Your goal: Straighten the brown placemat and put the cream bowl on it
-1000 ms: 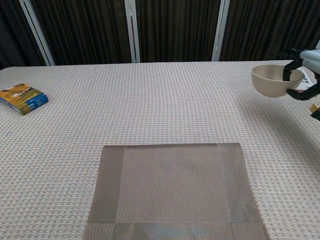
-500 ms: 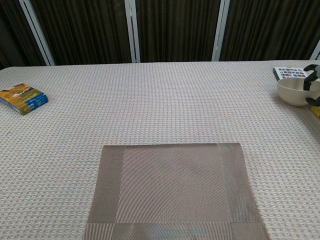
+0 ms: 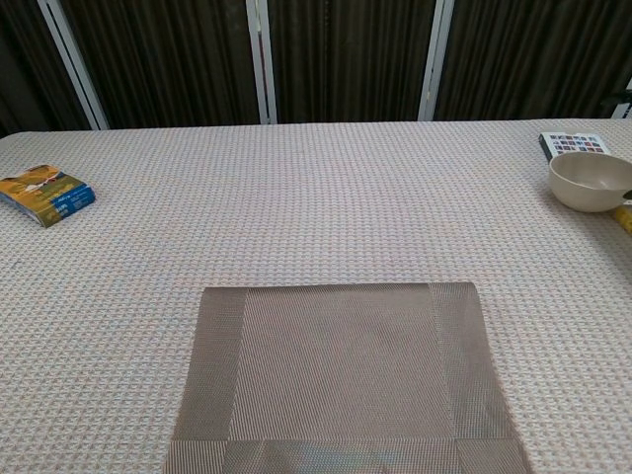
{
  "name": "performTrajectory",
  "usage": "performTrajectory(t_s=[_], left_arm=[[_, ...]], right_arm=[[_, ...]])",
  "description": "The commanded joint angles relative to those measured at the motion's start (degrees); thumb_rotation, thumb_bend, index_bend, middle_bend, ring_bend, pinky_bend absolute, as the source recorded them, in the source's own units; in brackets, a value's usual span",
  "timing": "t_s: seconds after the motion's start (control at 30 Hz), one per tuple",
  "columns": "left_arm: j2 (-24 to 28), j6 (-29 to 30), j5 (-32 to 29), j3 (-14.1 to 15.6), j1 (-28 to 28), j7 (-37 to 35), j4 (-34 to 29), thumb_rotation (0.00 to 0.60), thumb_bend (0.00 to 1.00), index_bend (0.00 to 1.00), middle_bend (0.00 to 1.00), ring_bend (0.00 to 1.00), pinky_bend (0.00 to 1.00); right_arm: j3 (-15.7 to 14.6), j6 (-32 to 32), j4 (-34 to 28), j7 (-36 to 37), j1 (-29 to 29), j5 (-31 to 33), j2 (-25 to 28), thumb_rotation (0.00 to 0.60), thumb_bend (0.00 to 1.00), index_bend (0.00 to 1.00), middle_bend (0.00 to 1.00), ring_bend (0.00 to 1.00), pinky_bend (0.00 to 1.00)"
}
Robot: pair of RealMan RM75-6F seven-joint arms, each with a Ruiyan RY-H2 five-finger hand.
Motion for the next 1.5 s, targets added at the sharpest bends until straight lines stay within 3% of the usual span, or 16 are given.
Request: performTrajectory(t_s=[0.03,0.1,0.27,0.47,0.67,0.9,1.1,1.5], left_arm=[[-0.27,-1.41,3.68,1.47,-1.02,-0.9,1.31,0.6,0.0,0.0,0.0,0.0,0.0],[-0.73,-2.15,5.24,2.07,-1.53,-0.87,1.51,0.6,0.0,0.0,0.0,0.0,0.0],[-1.92,-4.69,9.59,3.87,-3.15,-1.28,1.57,0.6,0.0,0.0,0.0,0.0,0.0],[-3.7,-7.97,17.42,5.94,-6.19,-2.04,2.8,0.6,0.0,0.0,0.0,0.0,0.0],[-9.25,-13.43,23.43,6.59,-11.2,-2.7,7.4,0.6,0.09,0.13,0.0,0.0,0.0],[-16.64,-18.28,27.69,8.01,-16.12,-7.39,13.9,0.6,0.16,0.27,0.0,0.0,0.0],[-23.78,-16.2,31.91,11.17,-16.89,-13.19,21.04,0.6,0.2,0.36,0.0,0.0,0.0],[-30.59,-13.39,33.04,15.45,-15.12,-13.83,30.68,0.6,0.28,0.42,0.0,0.0,0.0]], right_arm=[[-1.73,8.73,-15.08,0.82,-6.38,-3.8,10.41,0.6,0.0,0.0,0.0,0.0,0.0],[-2.6,11.44,-21.65,0.26,-8.8,-4.76,14.47,0.6,0.0,0.0,0.0,0.0,0.0],[-4.96,15.72,-31.23,-0.41,-12.86,-7.19,20.47,0.6,0.0,0.0,0.0,0.0,0.0],[-7.36,19.82,-37.59,-1.13,-16.53,-9.1,23.66,0.6,0.0,0.0,0.0,0.0,0.0],[-9.36,24.05,-42.33,-2.64,-19.92,-10.27,24.28,0.6,0.0,0.0,0.0,0.0,0.0],[-11.38,27.79,-45.12,-6.4,-22.74,-11.94,24.12,0.6,0.0,0.0,0.0,0.0,0.0],[-12.09,29.72,-44.37,-6.18,-24.13,-13.04,23.47,0.6,0.0,0.0,0.0,0.0,0.0],[-11.64,30.14,-43.99,-4.44,-24.4,-13.96,23.9,0.6,0.0,0.0,0.0,0.0,0.0]])
